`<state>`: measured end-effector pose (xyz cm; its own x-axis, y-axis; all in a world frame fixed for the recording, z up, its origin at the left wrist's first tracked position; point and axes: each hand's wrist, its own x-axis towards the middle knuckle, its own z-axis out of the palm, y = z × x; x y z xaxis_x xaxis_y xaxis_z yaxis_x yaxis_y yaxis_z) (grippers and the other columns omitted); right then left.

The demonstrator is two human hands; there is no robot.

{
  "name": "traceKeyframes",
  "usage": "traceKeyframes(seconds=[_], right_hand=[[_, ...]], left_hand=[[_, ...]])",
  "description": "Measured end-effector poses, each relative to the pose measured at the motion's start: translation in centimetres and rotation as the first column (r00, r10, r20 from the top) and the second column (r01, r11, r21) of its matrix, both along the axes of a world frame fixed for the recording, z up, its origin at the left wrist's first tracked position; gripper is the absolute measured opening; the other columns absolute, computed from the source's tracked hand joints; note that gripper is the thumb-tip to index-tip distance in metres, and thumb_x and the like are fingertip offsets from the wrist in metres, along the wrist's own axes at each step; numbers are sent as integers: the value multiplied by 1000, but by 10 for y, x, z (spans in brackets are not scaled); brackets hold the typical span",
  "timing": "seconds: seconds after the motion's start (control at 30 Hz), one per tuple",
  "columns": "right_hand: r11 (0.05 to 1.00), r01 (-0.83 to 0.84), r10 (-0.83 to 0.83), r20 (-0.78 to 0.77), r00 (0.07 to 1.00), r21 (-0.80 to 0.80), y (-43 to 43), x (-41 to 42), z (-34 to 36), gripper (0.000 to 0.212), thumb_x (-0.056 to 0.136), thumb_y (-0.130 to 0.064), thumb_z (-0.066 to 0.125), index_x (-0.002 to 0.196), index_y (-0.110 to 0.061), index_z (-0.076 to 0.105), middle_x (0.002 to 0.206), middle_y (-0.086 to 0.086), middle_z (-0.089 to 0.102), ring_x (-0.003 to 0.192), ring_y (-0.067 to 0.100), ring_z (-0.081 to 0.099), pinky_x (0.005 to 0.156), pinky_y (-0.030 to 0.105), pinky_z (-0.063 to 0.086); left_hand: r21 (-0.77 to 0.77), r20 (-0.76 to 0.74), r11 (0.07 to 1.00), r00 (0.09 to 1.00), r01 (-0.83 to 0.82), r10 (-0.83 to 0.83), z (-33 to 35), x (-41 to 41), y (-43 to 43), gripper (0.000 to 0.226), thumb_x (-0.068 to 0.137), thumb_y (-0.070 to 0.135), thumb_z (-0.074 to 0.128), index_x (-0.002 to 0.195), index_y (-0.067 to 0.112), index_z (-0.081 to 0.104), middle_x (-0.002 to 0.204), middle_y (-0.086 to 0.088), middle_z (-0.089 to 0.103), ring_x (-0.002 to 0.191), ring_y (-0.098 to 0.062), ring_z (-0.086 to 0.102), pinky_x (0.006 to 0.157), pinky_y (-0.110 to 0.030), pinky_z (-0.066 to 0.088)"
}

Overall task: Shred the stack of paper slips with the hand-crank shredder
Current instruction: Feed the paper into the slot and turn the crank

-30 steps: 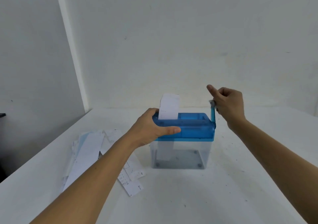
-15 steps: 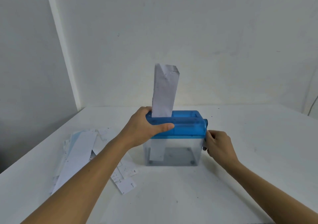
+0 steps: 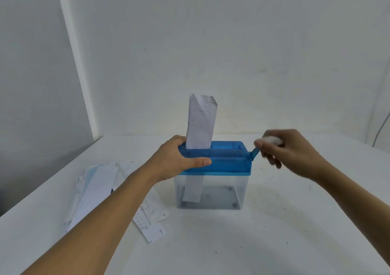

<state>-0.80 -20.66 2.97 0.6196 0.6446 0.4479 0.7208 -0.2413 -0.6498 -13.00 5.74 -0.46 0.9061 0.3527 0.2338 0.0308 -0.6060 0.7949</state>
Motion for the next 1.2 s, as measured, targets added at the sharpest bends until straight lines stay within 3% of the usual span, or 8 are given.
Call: traceKeyframes(seconds=[0.17,0.3,0.43,0.57,0.8,0.93,1.07,1.2], right_hand=[[965,93,-64,-125,990,244,41,38,4,19,91,-26,73,93,-12,61,84,1,65,59,12,61,51,25,52],[960,167,-79,-357,931,223,65,61,-26,27,93,-31,70,88,-5,63,78,6,65,66,16,59,54,23,52],[954,265,-186,-414,891,141,72,55,-67,30,102,-27,57,80,-6,59,70,6,60,60,15,54,51,22,47],[943,328,-278,-395,876,62,63,36,-101,31,102,-9,44,75,-5,61,61,5,57,52,14,47,46,22,40],[954,297,-270,-330,905,33,31,-14,-98,46,106,-29,43,73,-7,66,67,6,68,55,14,56,48,20,42],[990,139,-130,-211,969,27,-1,-30,-66,50,101,-39,51,66,-10,70,64,4,70,53,13,60,52,28,48],[999,-30,29,-49,998,-17,-19,-21,-29,37,85,-46,64,65,-16,72,63,3,69,56,11,62,54,23,48],[993,-23,19,33,999,117,-5,-1,-10,42,85,-49,61,68,-13,72,62,8,68,53,16,61,52,24,50]], left_hand=[[-3,0,1000,1000,-8,8,-3,1,0,105,42,77,75,131,30,49,124,14,58,111,-10,59,91,-28,56],[0,-7,1000,1000,-16,16,-6,2,1,116,37,84,73,136,29,47,130,11,55,118,-15,56,101,-39,54],[-11,4,1000,1000,-28,28,-8,3,3,128,27,94,71,136,31,46,130,15,53,121,-12,55,102,-38,52],[-14,21,998,998,-59,59,-13,3,3,123,32,91,75,135,30,48,129,17,54,121,-8,54,104,-39,50],[43,-28,997,998,-63,64,-6,2,1,127,29,98,66,137,33,46,132,18,50,122,-9,52,105,-41,49],[59,-48,996,997,-59,62,-4,1,0,125,31,98,66,136,33,46,130,17,52,119,-10,54,102,-40,52],[71,-34,997,999,-40,43,-1,-2,-3,107,46,83,71,135,28,49,128,14,53,114,-10,56,92,-27,53],[69,-26,997,999,-18,20,-1,-3,-5,101,49,77,73,135,29,49,127,13,55,114,-10,56,95,-30,54]])
